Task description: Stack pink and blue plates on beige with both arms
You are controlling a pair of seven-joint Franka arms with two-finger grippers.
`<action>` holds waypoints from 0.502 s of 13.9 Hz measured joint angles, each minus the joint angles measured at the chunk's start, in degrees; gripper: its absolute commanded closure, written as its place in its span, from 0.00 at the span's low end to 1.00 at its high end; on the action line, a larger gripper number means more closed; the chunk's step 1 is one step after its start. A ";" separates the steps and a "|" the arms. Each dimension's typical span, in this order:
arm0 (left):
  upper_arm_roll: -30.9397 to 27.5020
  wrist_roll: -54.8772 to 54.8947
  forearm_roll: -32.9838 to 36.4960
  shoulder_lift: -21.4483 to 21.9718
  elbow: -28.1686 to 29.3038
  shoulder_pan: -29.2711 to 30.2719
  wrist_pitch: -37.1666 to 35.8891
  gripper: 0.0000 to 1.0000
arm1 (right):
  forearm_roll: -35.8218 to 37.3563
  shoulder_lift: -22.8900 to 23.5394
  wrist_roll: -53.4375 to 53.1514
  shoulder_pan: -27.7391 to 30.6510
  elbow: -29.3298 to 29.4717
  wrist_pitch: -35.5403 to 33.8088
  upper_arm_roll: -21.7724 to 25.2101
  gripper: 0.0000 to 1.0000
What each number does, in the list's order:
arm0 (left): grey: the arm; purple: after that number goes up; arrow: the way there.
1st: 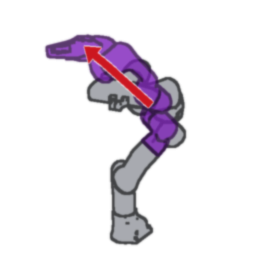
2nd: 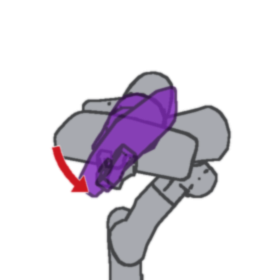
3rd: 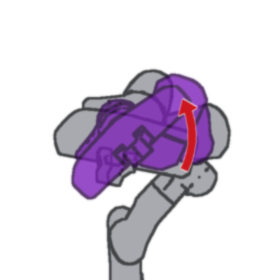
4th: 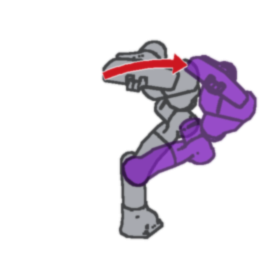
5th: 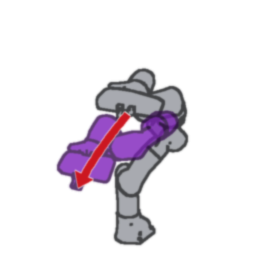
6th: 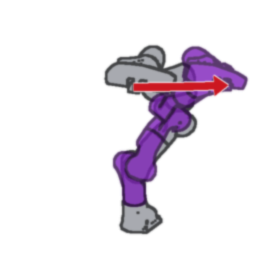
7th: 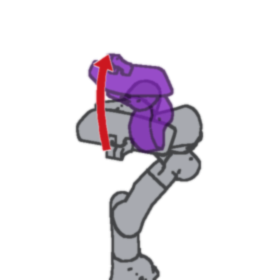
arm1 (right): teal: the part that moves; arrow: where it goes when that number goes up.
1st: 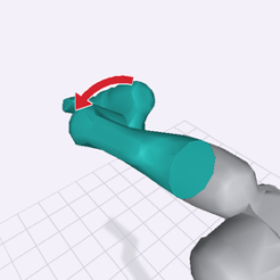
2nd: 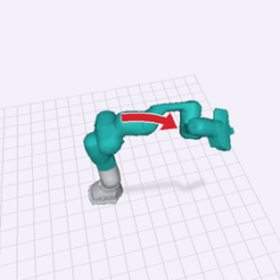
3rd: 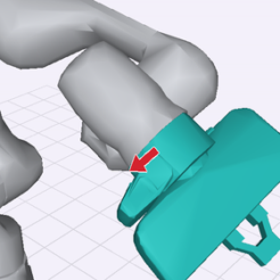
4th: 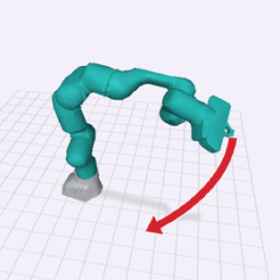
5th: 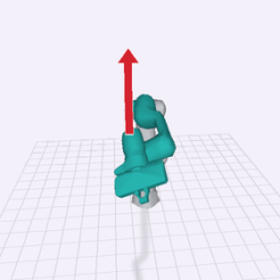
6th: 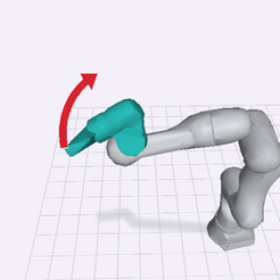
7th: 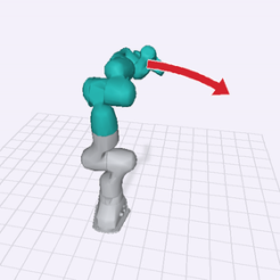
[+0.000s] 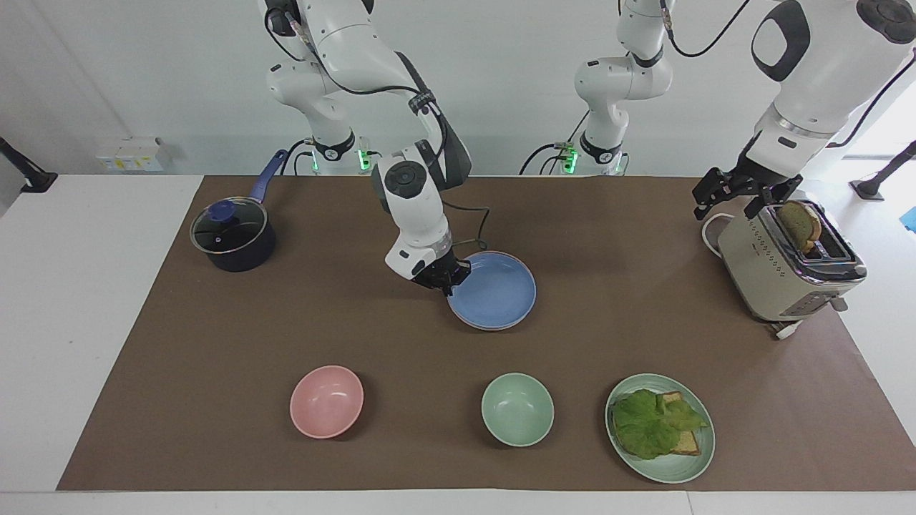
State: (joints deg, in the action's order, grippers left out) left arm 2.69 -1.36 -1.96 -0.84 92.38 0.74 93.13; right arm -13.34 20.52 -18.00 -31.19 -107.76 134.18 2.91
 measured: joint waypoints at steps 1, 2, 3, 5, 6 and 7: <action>0.00 0.00 0.00 0.00 0.00 0.00 0.00 0.00 | 0.00 -0.01 0.00 0.01 0.33 0.00 0.01 0.43; 0.00 0.00 0.00 0.00 0.00 0.00 0.00 0.00 | 0.00 -0.12 0.00 0.04 0.66 -0.03 0.07 0.41; 0.00 0.00 0.00 0.00 0.00 0.00 0.00 0.00 | 0.00 -0.40 0.00 0.09 1.01 -0.32 0.24 0.35; 0.00 0.00 0.00 0.00 0.00 0.00 0.00 0.00 | 0.00 -1.56 -0.01 0.55 1.81 -1.63 0.85 0.20; 0.00 0.00 0.00 0.00 0.00 0.00 0.00 0.00 | 0.00 -2.44 -0.01 1.30 2.07 -2.20 0.93 0.18; 0.00 0.00 0.00 0.00 0.00 0.00 0.00 0.00 | 0.00 -3.46 0.00 2.32 2.25 -2.97 1.00 0.14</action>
State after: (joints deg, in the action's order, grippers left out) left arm 2.69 -1.36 -1.96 -0.84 92.38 0.74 93.13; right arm -13.34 17.06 -18.01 -28.87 -105.52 131.20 3.91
